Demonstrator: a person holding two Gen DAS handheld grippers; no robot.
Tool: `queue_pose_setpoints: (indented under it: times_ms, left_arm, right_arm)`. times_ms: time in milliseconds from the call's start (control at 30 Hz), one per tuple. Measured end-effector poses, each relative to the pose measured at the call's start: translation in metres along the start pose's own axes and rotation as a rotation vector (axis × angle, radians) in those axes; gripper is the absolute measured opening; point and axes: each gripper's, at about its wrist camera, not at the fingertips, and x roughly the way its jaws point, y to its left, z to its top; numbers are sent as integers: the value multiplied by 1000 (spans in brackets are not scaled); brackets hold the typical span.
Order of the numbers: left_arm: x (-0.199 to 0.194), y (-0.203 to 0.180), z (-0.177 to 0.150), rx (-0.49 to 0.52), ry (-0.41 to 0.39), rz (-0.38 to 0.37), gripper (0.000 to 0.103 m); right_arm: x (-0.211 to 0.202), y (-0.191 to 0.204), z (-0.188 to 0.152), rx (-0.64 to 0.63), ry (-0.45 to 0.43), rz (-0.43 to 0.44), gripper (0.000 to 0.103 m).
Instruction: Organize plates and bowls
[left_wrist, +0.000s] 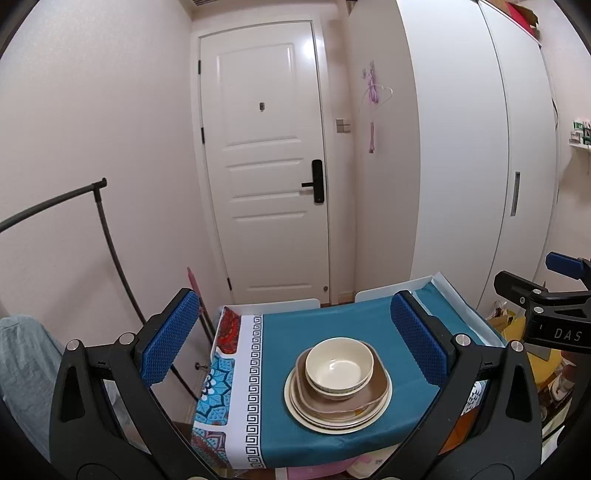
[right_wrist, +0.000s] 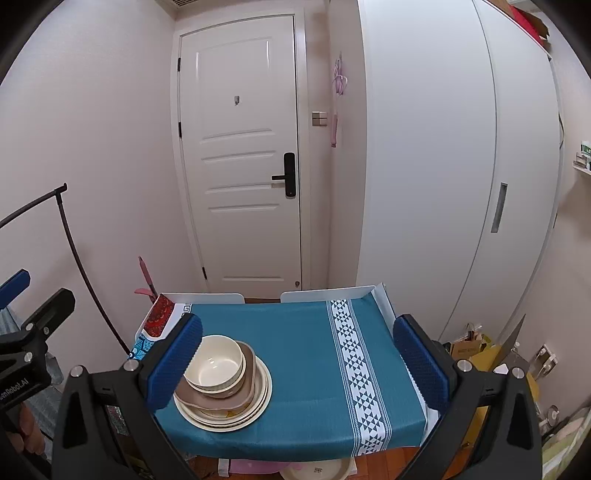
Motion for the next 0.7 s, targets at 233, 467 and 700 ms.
queue_pose_setpoints:
  times_ms: [233, 467, 700]
  left_arm:
    - [3, 4, 0, -14, 5, -1, 103]
    - [2, 1, 1, -12, 5, -5, 103]
    - [4, -1, 2, 1, -1, -7, 103]
  right_arm:
    - [0, 2, 2, -6, 0, 6, 103]
    - [1, 2, 3, -4, 4, 6, 103]
    - [2, 2, 6, -7, -3, 0, 103]
